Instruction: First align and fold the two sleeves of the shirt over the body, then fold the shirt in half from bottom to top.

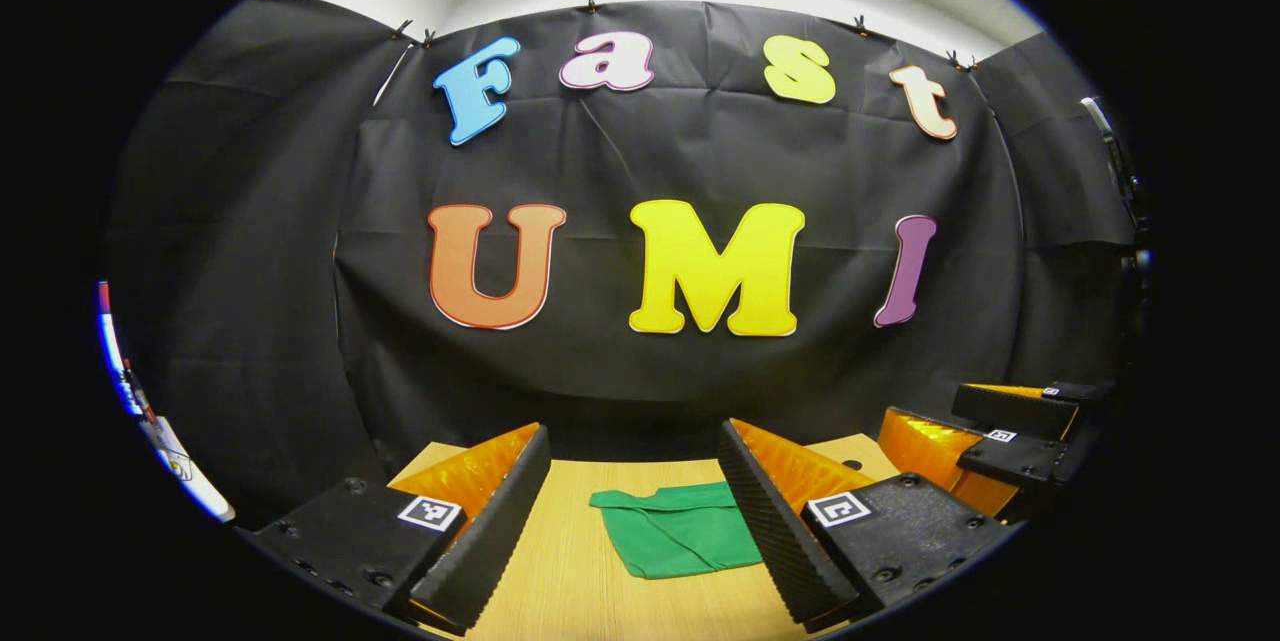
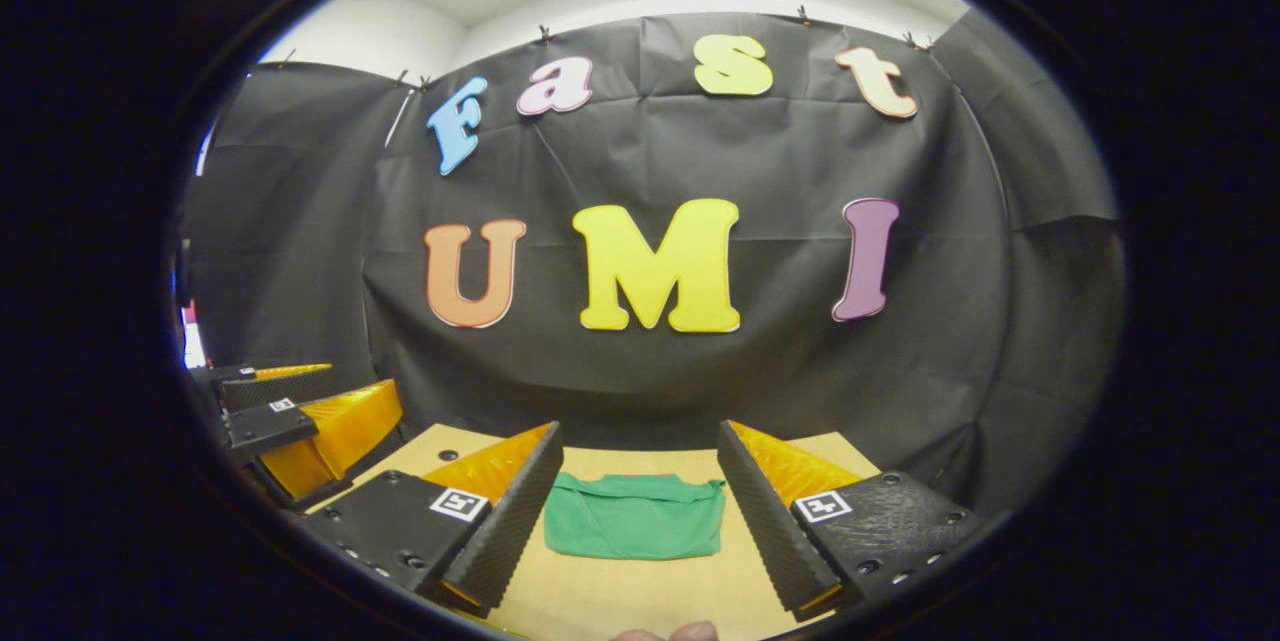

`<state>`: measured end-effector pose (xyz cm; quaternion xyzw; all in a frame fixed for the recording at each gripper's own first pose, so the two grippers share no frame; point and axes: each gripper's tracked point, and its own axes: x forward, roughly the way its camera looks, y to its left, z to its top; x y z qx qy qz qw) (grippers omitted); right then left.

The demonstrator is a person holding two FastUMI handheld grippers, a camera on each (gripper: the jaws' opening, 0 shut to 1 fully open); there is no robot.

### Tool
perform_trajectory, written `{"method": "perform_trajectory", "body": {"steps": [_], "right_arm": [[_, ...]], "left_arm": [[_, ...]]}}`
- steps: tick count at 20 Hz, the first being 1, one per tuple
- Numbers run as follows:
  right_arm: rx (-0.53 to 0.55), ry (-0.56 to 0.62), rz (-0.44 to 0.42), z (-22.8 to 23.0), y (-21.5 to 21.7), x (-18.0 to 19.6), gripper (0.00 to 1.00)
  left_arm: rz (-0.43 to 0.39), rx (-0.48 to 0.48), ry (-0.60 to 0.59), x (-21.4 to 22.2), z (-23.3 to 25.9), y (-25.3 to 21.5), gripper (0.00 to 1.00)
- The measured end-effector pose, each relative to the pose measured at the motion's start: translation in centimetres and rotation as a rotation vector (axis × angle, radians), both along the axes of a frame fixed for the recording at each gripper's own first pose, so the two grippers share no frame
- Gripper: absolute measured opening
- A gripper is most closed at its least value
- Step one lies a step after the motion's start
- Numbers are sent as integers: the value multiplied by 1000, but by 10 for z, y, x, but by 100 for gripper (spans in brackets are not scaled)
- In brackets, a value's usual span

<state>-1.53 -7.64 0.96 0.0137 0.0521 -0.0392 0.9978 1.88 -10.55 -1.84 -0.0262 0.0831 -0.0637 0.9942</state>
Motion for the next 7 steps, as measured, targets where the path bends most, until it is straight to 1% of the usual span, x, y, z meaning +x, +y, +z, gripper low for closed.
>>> {"method": "perform_trajectory", "body": {"steps": [7], "right_arm": [[6, -14, 13, 2, -2, 1, 95]], "left_arm": [[31, 16, 8, 0, -2, 0, 100]]}}
